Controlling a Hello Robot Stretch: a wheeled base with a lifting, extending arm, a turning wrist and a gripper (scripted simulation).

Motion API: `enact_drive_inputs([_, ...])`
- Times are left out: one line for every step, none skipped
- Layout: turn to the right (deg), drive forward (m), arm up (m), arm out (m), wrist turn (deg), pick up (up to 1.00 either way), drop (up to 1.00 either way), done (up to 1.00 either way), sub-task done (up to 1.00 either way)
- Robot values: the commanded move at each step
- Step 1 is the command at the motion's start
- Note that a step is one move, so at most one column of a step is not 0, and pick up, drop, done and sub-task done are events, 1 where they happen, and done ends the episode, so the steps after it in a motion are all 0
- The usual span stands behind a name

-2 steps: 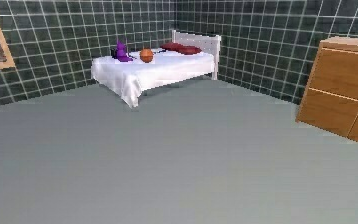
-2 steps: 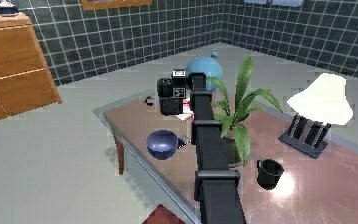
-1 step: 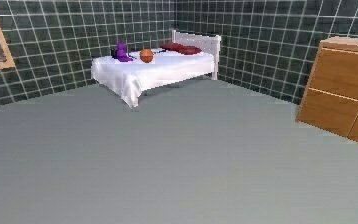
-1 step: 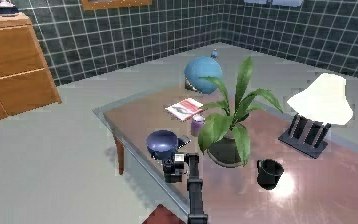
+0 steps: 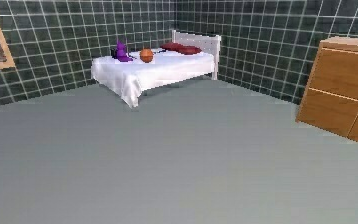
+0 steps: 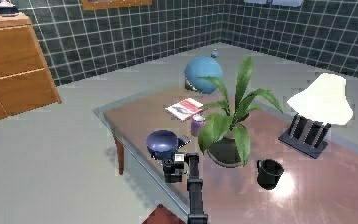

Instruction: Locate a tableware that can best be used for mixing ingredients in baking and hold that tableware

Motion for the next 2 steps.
enact_drive_inputs([0.0, 0.00, 0.10, 0.00, 0.0, 0.00, 0.00, 0.00, 0.00])
enact_drive_inputs([0.0, 0.00, 0.00, 0.00, 0.0, 0.00, 0.00, 1.00, 0.00])
